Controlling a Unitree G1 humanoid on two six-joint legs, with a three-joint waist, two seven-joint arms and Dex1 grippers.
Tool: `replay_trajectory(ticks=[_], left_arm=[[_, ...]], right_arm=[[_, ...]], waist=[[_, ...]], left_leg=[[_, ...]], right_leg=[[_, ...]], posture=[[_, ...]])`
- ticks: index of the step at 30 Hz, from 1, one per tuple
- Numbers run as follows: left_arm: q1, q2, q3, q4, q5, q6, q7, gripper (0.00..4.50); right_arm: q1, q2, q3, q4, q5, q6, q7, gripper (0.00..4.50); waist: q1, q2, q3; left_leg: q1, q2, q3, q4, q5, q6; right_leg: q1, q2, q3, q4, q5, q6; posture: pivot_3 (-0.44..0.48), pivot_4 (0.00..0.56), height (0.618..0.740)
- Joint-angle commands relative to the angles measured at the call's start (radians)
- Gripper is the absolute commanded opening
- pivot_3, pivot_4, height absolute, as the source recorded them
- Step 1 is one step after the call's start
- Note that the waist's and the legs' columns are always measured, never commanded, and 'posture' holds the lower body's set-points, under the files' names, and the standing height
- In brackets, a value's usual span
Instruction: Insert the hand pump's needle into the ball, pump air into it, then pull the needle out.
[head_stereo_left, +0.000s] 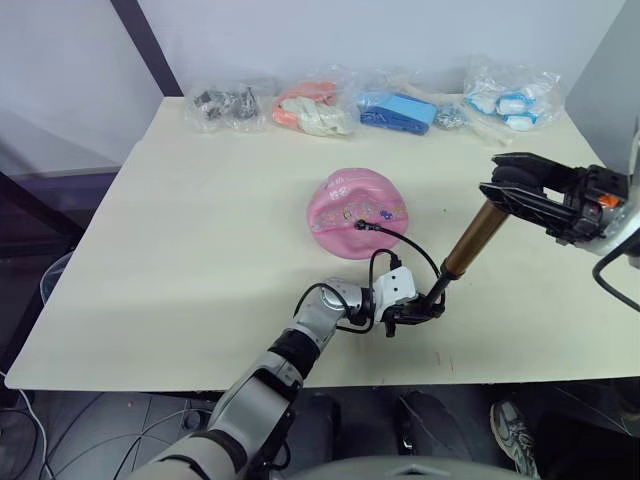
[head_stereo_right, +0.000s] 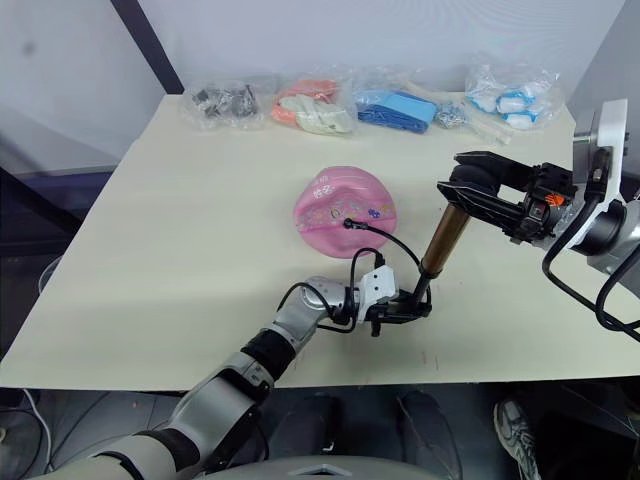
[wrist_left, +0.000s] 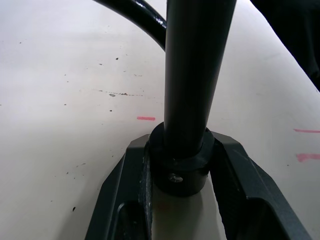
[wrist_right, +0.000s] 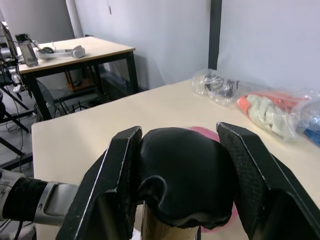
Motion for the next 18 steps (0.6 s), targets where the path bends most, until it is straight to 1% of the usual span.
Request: replay_trajectory(ticks=[1, 6, 10, 13, 16, 18], left_arm=[[0.014, 0.035, 0.013, 0.087, 0.047, 0.042, 0.058, 1.13], [0.017, 0.037, 0.010, 0.089, 0.049, 0.042, 0.056, 1.13], [0.015, 0.035, 0.010, 0.089, 0.048, 0.045, 0.056, 1.13], [0.015, 0.033, 0.011, 0.089, 0.047, 0.045, 0.059, 1.13], [0.014, 0.032, 0.012, 0.090, 0.045, 0.045, 0.060, 1.13], [0.012, 0.032, 0.012, 0.093, 0.045, 0.042, 0.061, 1.13]], right_arm=[[-0.061, -0.015, -0.079, -0.010, 0.074, -0.015, -0.002, 1.96], [-0.072, -0.020, -0.076, -0.014, 0.036, -0.041, 0.021, 1.96], [-0.031, 0.032, -0.032, -0.065, -0.005, -0.070, 0.015, 1.96], [0.034, 0.062, 0.017, -0.103, -0.090, -0.100, 0.038, 1.96], [0.132, 0.090, 0.108, -0.115, -0.229, -0.169, 0.069, 1.96], [0.175, 0.109, 0.164, -0.106, -0.301, -0.205, 0.075, 1.96]], waist=[[0.000, 0.000, 0.000], [0.000, 0.000, 0.000], [0.000, 0.000, 0.000], [0.000, -0.001, -0.001], [-0.001, -0.009, -0.010], [-0.003, -0.012, -0.015]], left_leg=[[0.000, 0.000, 0.000, 0.000, 0.000, 0.000], [0.000, 0.000, 0.000, 0.000, 0.000, 0.000], [0.000, 0.000, 0.000, 0.000, 0.000, 0.000], [0.000, 0.000, 0.000, 0.000, 0.000, 0.000], [0.002, 0.000, 0.000, 0.000, 0.000, 0.000], [0.004, 0.001, 0.000, 0.000, 0.000, 0.000]], right_leg=[[0.000, 0.000, 0.000, 0.000, 0.000, 0.000], [0.000, 0.000, 0.000, 0.000, 0.000, 0.000], [0.000, 0.000, 0.000, 0.000, 0.000, 0.000], [0.000, 0.000, 0.000, 0.000, 0.000, 0.000], [0.002, 0.001, 0.000, 0.000, 0.000, 0.000], [0.003, 0.001, 0.000, 0.000, 0.000, 0.000]], posture=[[0.000, 0.150, 0.740], [0.000, 0.150, 0.740], [0.000, 0.150, 0.740], [0.000, 0.150, 0.740], [0.000, 0.150, 0.740], [0.000, 0.150, 0.740]])
